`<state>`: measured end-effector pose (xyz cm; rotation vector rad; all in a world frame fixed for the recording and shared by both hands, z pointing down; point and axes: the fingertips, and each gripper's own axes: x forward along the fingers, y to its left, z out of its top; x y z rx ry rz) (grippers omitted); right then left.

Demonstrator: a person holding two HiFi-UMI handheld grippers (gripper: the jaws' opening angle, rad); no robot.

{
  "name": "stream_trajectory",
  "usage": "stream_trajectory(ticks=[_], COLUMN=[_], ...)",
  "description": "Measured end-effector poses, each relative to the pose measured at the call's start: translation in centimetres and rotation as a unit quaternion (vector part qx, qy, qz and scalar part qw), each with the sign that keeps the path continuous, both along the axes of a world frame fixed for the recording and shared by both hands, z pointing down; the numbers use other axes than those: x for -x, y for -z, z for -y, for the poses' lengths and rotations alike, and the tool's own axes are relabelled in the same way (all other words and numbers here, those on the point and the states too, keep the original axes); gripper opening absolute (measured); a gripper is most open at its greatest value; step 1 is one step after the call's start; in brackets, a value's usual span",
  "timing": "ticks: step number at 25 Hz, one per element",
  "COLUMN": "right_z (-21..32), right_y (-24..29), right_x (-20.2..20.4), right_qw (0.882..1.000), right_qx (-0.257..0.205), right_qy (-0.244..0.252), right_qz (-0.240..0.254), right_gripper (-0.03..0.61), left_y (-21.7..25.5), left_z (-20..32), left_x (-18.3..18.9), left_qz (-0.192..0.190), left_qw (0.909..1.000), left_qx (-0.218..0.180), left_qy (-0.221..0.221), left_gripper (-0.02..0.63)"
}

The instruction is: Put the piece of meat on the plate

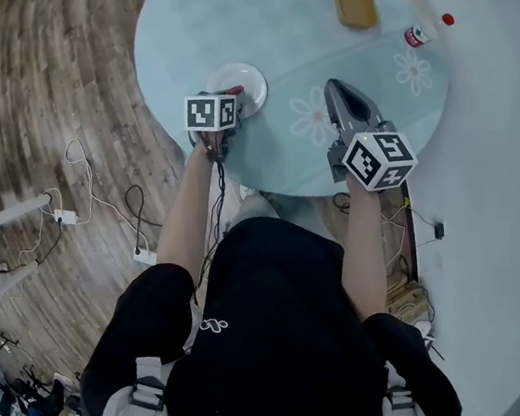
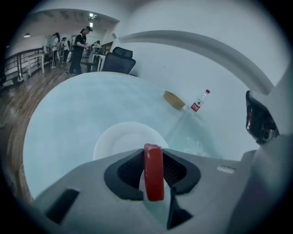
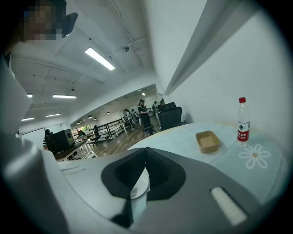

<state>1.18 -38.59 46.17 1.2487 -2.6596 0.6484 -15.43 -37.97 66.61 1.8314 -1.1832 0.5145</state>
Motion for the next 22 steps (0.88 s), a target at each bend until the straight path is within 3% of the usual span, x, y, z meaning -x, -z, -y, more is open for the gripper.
stream_trajectory(ticks=[4, 9, 13, 18, 22], right_z=[0.8, 1.7, 1.8, 2.8, 4.3], right_y=[-0.4, 0.5, 1.6, 2.6, 5.2], right_x=[-0.9, -1.5, -0.9, 1.0, 1.5], right_qw=[1.000, 1.000, 0.999, 0.998, 0.996], right_qx=[0.003, -0.006, -0.023, -0.051, -0.089], right_qy=[-0.002, 0.007, 0.025, 0.036, 0.023], right_qz=[-0.004, -0.002, 0.000, -0.003, 0.000], right_gripper=[0.009, 0.009, 0.009, 0.009, 0.009], left_y=[-1.1, -1.1, 1.0, 6.5, 15.5], left_z=[1.3, 2.3, 3.2, 4.3, 4.5], left_x=[-0.8, -0.9, 0.8, 3.6, 4.9], left_qz=[0.010, 0.105, 0.146, 0.141, 0.103], left_qw=[0.9999, 0.9930, 0.9857, 0.9798, 0.9610], left_qx=[0.002, -0.026, -0.078, -0.139, -0.234], left_qy=[-0.010, -0.046, -0.032, 0.031, 0.106], left_gripper=[0.096, 0.134, 0.167, 0.169, 0.118])
